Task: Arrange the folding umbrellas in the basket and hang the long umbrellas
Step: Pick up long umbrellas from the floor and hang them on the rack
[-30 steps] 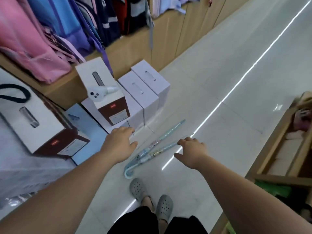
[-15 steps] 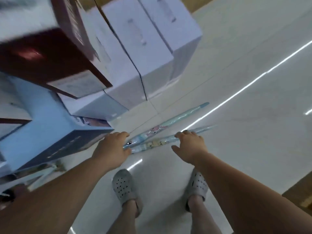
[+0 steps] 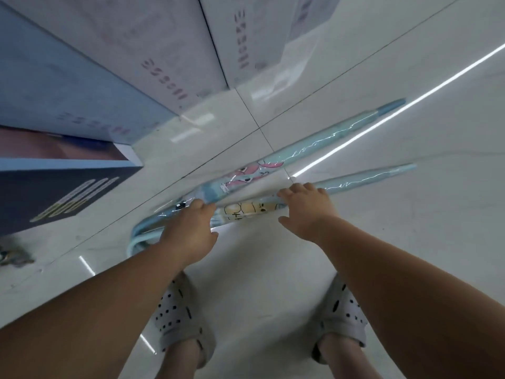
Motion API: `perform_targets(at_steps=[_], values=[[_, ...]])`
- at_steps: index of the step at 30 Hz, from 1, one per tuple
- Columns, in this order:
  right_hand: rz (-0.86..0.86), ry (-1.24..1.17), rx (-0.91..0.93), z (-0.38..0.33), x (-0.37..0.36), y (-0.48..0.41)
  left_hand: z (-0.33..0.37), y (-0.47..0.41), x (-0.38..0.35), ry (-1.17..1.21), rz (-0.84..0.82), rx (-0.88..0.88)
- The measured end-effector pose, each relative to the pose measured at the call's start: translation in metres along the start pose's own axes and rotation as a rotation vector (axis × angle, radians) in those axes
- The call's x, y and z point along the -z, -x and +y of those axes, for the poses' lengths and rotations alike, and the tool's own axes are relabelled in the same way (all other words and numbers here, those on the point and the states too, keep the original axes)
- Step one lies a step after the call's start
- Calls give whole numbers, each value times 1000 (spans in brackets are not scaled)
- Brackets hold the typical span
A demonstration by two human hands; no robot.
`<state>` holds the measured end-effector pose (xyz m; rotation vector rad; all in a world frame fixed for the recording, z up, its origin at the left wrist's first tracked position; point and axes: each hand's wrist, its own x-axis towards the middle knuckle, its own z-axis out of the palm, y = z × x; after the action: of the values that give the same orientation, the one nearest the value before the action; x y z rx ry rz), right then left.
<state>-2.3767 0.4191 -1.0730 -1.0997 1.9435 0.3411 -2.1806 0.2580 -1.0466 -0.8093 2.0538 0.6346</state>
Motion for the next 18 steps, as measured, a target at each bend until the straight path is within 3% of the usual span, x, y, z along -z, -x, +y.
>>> perform_targets(at_steps=[10, 18], values=[[33, 74, 75, -2, -31, -51, -23, -45, -36, -82, -35, -25], [36, -34, 130, 4, -6, 8, -12, -3, -16, -101, -44, -29]])
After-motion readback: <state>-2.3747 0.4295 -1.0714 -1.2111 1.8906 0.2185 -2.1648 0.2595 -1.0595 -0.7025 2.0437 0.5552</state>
